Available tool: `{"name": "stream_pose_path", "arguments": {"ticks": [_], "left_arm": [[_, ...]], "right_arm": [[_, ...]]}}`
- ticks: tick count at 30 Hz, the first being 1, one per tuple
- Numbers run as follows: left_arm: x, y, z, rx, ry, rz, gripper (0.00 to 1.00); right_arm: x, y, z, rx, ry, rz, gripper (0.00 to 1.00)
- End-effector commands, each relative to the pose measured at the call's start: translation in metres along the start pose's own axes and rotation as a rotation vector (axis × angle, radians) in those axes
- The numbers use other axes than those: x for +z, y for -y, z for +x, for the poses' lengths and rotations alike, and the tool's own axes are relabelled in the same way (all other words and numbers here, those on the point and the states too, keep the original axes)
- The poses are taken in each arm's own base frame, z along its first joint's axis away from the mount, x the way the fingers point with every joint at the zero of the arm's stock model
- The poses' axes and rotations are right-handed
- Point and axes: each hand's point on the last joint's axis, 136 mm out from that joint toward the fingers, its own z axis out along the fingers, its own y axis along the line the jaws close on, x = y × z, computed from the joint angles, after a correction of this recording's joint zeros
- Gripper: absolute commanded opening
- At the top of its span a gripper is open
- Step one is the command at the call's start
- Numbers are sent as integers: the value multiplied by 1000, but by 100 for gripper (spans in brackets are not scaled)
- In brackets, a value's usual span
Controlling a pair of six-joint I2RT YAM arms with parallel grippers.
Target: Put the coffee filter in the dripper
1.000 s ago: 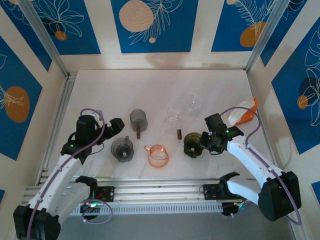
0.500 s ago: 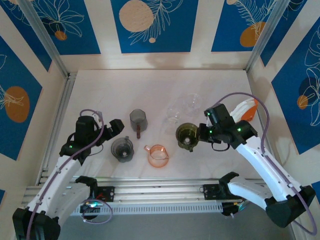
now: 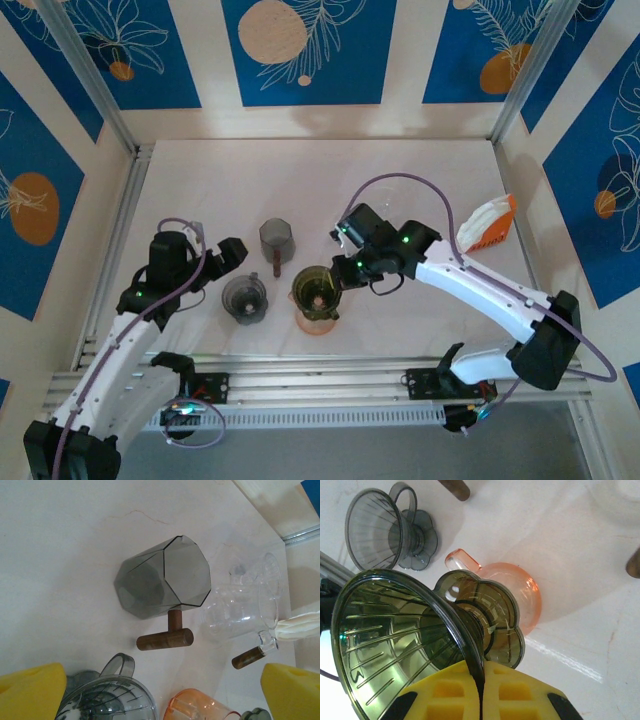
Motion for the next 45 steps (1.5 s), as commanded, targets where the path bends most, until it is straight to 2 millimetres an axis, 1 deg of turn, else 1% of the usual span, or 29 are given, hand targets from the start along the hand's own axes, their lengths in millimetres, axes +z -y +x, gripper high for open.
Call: {"name": "stream_pose_path", "arguments": {"ticks": [1,9,19,24,28,29,33,38,40,42,43,45], "left_arm": [[-8,10,-3,26,9,16,100],[-7,10,-5,29,9,14,100],[-5,9,-5,29,7,9,100],[-4,8,-4,24,5,6,100],[-5,8,-4,26,3,6,100],[-5,8,-3,25,1,6,100],[-5,8,-4,25,0,7,100],[-4,10,-4,20,0,13,100],[-4,11,-4,18,-3,19,100],[-4,11,-3,17,-7,21,100],[-4,12,-3,18,-7,24,100],[-3,12,-3,18,-9,26,100]], "right_arm": [[-6,-17,-12,-49,44,-64,0],[9,-10,-5,-35,6,-45,0],[15,1,7,-16,-32,-8,0],[19,1,9,-13,-36,-12,0],[21,5,10,-6,-38,8,0],[22,6,11,-3,-39,10,2],[22,9,13,7,-41,21,13],[14,11,9,12,-4,39,35],[11,12,7,14,13,46,47],[5,13,3,19,41,53,55],[2,13,0,19,60,58,58],[-7,14,-5,22,102,65,61]]}}
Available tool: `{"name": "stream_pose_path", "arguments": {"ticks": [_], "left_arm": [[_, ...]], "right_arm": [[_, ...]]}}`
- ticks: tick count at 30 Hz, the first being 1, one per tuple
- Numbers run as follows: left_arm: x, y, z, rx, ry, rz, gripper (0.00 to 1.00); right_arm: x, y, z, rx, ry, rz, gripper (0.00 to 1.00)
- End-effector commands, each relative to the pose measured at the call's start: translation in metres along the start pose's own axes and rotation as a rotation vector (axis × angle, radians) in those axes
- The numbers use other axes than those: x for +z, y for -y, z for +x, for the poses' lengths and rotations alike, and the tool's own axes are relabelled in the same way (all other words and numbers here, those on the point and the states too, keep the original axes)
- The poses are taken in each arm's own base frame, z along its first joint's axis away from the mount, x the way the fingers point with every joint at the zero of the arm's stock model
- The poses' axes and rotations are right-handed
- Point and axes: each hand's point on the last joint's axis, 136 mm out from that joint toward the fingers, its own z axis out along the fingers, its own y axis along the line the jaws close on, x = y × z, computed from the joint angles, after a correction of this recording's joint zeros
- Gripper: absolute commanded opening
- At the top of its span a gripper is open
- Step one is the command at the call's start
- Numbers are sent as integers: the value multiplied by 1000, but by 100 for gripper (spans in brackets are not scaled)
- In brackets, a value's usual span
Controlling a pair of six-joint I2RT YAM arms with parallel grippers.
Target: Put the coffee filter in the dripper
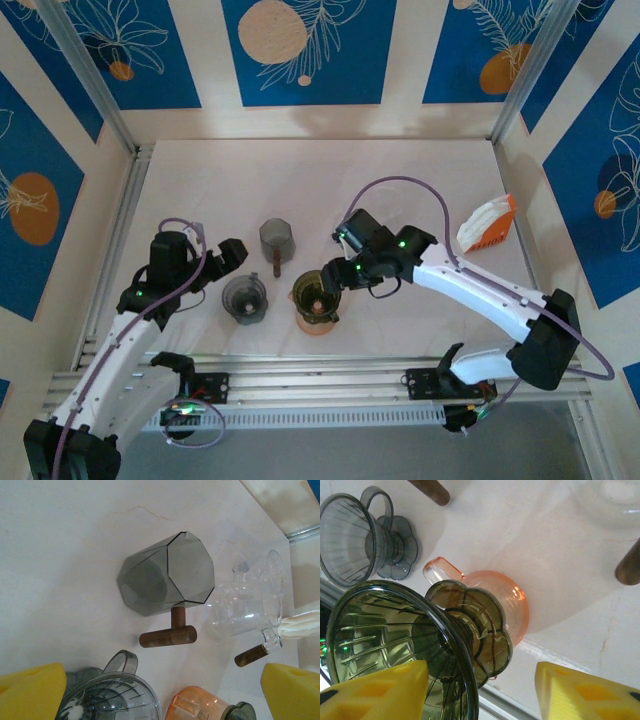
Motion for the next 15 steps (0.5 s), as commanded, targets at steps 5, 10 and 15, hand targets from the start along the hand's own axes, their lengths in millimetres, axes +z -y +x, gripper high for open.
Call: {"name": "stream_pose_path", "arguments": {"ticks": [5,10,15], "left_arm": [[4,24,-2,-6,-30,85,100],[7,37,3,5,-97,107,96],[12,37,9,17,-132,112,93]], "right_arm": [[-39,19,-22,40,180,65,61],[-38,39,-20,106,168,95,61],[-35,72,-9,180,151,171,61]]}}
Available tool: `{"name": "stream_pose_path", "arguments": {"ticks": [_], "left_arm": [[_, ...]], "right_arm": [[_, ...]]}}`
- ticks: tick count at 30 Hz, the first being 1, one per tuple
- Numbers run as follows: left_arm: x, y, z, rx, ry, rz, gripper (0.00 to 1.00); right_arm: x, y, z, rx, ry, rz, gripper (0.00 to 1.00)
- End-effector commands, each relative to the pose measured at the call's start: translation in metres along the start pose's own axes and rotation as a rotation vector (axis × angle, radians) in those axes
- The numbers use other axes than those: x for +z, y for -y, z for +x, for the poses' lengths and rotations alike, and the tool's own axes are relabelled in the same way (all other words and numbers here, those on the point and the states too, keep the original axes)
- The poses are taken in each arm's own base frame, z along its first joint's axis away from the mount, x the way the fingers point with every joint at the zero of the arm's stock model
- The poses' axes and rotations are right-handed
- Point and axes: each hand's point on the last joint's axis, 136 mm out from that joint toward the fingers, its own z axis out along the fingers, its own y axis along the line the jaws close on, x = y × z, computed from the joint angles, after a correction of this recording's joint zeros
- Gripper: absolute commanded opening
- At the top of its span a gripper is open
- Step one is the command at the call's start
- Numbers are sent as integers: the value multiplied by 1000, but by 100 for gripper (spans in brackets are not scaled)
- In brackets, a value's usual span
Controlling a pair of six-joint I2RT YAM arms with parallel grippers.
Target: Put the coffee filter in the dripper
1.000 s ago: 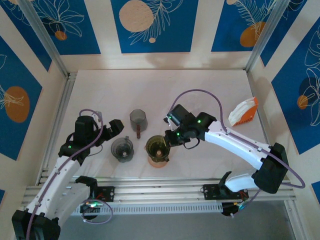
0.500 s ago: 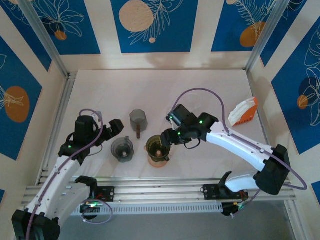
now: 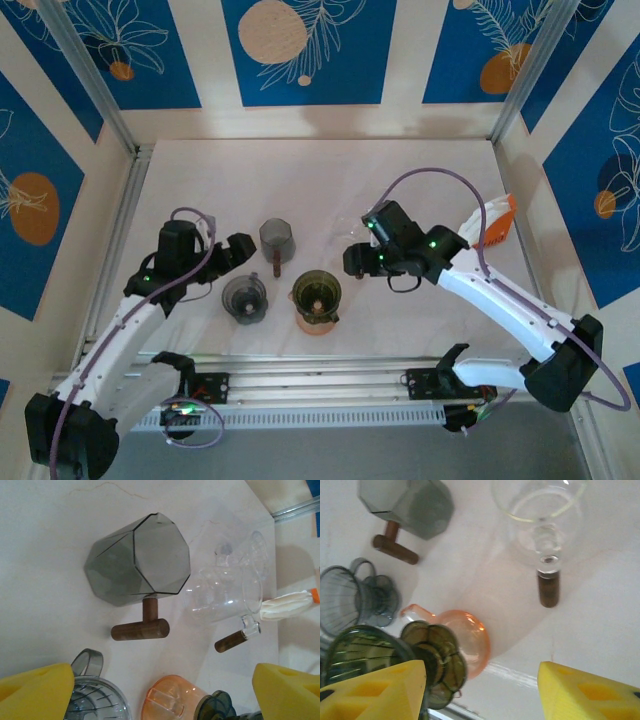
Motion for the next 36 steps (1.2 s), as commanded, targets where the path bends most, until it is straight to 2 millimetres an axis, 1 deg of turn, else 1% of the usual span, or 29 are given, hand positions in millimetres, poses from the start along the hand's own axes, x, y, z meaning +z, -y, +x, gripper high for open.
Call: {"name": "stream_pose_path", "arguments": {"ticks": [1,2,5,9,11,14,18,21,24,26,30,33,36], "left_arm": [[-1,12,4,29,-25,44,94],[0,11,4,31,-21,43,95],[1,9,4,29,-11,32,96],[4,6,3,32,-11,26,96],[6,6,5,28,-14,35,96],[10,5,6,24,-18,48,96],[14,3,8,35,-27,49,97],[16,0,10,52,-35,42,97],[17,-3,11,65,-35,35,98],[17,-5,12,69,-35,33,99],[18,-4,14,67,-33,52,100],[17,-1,14,69,-27,66,100],[16,0,13,74,-22,73,100]], "right_arm": [[-2,29,8,62,-6,77,61],[-4,37,6,79,9,92,61],[-18,69,-6,181,72,159,60],[-41,119,-22,365,161,234,57],[-48,145,-29,456,205,273,56],[-55,182,-41,590,262,313,56],[-61,230,-58,707,323,388,55],[-56,260,-69,748,330,441,51],[-48,287,-74,787,291,476,49],[-42,302,-76,805,264,489,49],[-38,333,-76,814,235,558,49],[-34,350,-75,848,226,560,48],[-34,361,-80,853,249,559,48]]}}
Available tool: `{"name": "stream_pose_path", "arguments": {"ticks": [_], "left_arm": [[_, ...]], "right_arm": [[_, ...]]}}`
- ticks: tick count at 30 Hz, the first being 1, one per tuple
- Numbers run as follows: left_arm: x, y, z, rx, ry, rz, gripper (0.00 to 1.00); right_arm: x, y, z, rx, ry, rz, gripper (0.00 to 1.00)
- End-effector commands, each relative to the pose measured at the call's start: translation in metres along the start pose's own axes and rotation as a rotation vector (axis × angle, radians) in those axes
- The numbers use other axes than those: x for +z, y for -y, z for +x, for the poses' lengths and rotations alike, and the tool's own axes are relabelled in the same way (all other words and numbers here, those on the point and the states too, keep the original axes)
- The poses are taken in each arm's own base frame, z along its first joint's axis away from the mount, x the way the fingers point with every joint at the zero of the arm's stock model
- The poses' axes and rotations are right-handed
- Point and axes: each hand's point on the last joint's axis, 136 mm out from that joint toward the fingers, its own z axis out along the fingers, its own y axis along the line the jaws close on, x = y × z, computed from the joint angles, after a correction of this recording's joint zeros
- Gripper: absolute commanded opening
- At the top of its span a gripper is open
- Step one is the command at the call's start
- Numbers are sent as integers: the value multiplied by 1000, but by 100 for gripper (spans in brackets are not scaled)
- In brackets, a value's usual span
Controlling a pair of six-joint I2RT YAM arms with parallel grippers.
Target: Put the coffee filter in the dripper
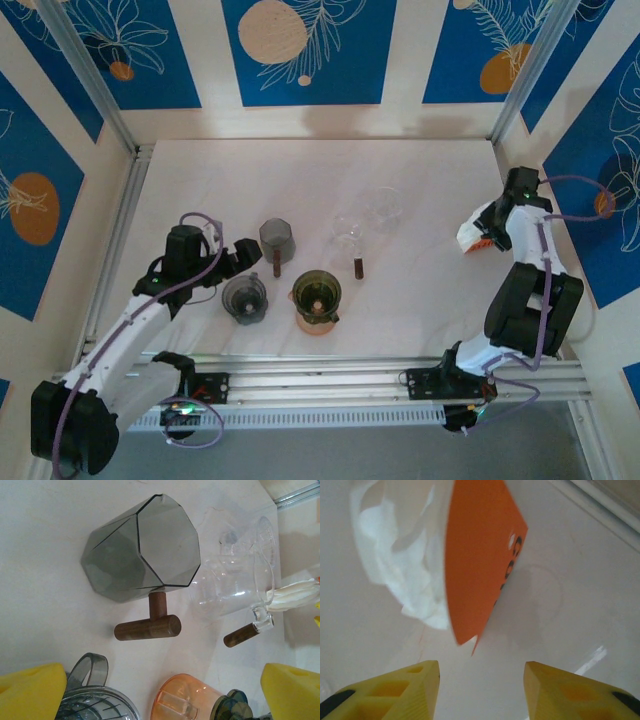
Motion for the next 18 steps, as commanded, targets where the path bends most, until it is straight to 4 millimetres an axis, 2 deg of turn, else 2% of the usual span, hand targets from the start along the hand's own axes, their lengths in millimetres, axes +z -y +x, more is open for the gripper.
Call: {"name": "stream_pose_path", "arguments": {"ticks": [1,10,18], "left_arm": [[-3,12,1,43,4,53,100],[3,11,1,32,-7,58,100],[6,8,2,26,-17,50,100]], "right_arm": [[-2,-5,-23,-12,55,-26,48],[4,-15,-43,-44,77,-44,45],[18,-20,-48,-72,51,-34,32]]}}
